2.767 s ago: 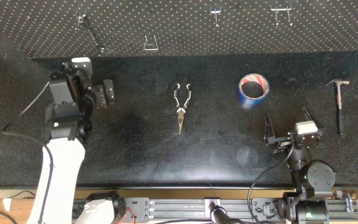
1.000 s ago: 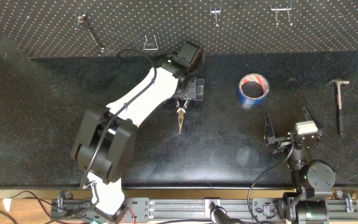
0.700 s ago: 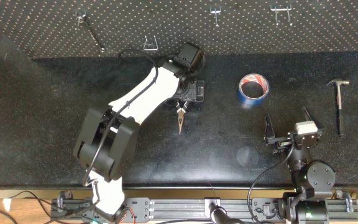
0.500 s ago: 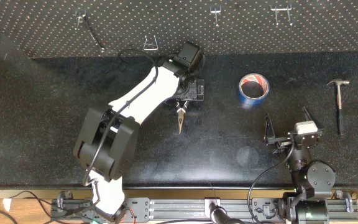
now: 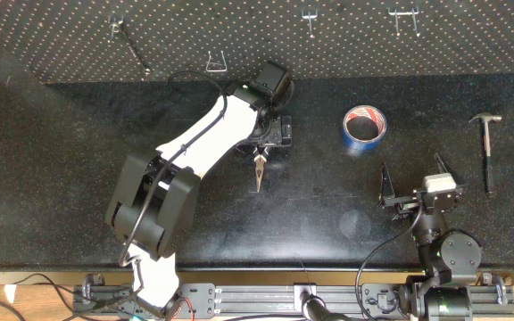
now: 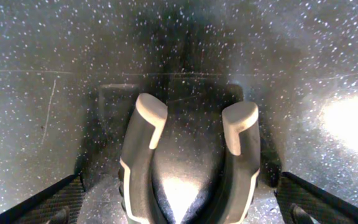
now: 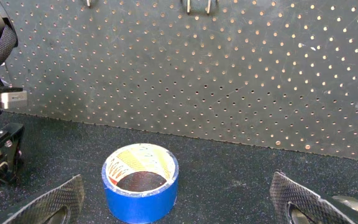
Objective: Place Tools Onto Pegboard
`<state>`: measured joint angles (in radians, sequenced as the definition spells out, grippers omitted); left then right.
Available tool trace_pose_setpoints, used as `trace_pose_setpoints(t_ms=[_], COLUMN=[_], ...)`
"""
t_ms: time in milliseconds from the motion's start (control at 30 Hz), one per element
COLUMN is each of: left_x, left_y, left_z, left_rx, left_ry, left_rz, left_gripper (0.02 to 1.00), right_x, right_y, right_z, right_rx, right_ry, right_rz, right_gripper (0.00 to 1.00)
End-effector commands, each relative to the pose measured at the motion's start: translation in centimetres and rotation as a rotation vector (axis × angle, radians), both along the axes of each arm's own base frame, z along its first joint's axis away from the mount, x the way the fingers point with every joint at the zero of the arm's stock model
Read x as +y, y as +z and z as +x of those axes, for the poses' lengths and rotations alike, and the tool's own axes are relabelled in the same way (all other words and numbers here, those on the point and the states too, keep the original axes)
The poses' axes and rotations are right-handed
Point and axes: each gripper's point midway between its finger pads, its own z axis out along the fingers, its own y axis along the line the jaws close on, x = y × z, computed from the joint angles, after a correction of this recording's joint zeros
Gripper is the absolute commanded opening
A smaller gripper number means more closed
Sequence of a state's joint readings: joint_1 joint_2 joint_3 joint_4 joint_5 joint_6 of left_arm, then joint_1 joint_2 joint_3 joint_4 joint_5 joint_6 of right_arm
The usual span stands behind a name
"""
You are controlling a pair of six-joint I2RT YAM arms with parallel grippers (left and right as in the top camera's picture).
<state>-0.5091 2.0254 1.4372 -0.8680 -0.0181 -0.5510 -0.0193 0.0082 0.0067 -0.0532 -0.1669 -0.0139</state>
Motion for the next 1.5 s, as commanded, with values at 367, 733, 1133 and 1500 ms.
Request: trace_pose_setpoints(t_ms=[367,733,1133,1500], left_x=[-0.4,-0.4,0.1,10.4], left_y=[-1.0,-1.0,3.5,25.8], left_z=[0.5,0.5,2.0,6.7], left_rx=[0.005,0.005,-0.132,-1.249], left_ry=[0.02,0.02,0.031,0.227], left_rz=[-0.021,-0.021,-0.022,0.053], left_gripper=[0.647,0.428,0.025,0.027], right_x=[0.2,0.2,0.2,0.2], right_y=[-0.1,-0.1,-0.1,-0.1], right_z=[0.0,0.0,0.0,0.0], right_rx=[0.0,0.0,0.0,0.0], right_ry=[0.008,0.008,0.008,0.008], right_rz=[-0.014,-0.014,-0.014,-0.014], right_gripper=[0.976,0.976,0.974,0.976])
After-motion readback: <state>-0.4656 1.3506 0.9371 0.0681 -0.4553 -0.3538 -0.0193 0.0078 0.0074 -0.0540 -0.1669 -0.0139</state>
